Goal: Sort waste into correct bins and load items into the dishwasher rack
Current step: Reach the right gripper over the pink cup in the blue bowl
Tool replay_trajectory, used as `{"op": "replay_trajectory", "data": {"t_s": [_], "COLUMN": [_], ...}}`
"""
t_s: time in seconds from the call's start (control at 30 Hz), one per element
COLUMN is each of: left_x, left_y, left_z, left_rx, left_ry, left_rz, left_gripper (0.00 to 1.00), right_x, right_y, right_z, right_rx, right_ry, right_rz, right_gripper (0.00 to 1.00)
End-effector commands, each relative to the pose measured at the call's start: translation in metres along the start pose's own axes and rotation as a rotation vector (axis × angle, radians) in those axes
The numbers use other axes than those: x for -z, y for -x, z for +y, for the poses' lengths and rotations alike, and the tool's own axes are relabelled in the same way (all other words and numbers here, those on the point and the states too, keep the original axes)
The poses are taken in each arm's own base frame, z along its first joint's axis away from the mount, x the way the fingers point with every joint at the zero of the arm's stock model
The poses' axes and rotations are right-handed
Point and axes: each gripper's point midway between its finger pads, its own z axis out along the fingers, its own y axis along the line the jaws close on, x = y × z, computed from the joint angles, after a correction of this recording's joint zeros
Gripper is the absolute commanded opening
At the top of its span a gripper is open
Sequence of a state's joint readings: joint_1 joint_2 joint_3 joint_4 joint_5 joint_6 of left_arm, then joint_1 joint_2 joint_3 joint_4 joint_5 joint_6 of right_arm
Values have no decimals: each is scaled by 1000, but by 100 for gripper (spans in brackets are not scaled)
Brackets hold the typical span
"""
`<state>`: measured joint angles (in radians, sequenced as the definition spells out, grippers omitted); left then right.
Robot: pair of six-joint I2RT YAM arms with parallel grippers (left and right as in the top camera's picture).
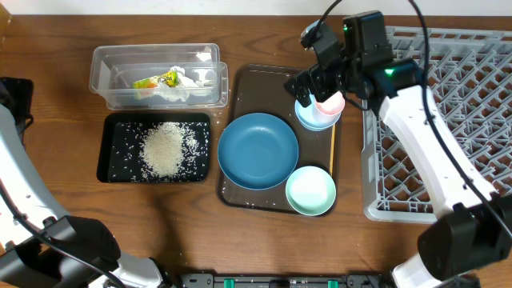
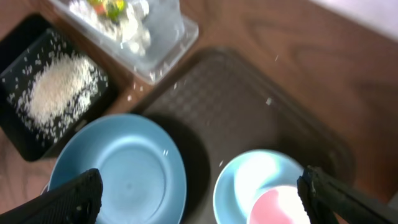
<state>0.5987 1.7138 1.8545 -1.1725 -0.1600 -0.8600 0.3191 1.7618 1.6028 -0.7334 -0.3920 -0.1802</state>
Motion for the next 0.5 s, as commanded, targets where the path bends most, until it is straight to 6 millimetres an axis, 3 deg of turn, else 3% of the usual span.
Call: {"op": "replay_trajectory", "data": {"t_s": [0.0, 0.1, 0.3, 0.33, 0.47], "left_x": [-3, -3, -3, -3, -3], "left_y": [0, 0, 0, 0, 0], "left_z": [2, 2, 2, 2, 2], "left_rx": [-6, -6, -6, -6, -6], "left_ry": [13, 13, 13, 13, 13], "left_rz": [3, 2, 2, 3, 3], "left_gripper": [94, 94, 94, 94, 94], "right_x": [-1, -10, -27, -30, -32], "right_y": [0, -10, -33, -43, -68], "right_z": [25, 27, -4, -9, -21], "right_rx": [-33, -49, -275, -313, -372], "right_ry": [99, 120, -53, -90, -211], "right_rz": [15, 58, 150, 185, 277], "right_gripper": [99, 96, 86, 80, 76]}}
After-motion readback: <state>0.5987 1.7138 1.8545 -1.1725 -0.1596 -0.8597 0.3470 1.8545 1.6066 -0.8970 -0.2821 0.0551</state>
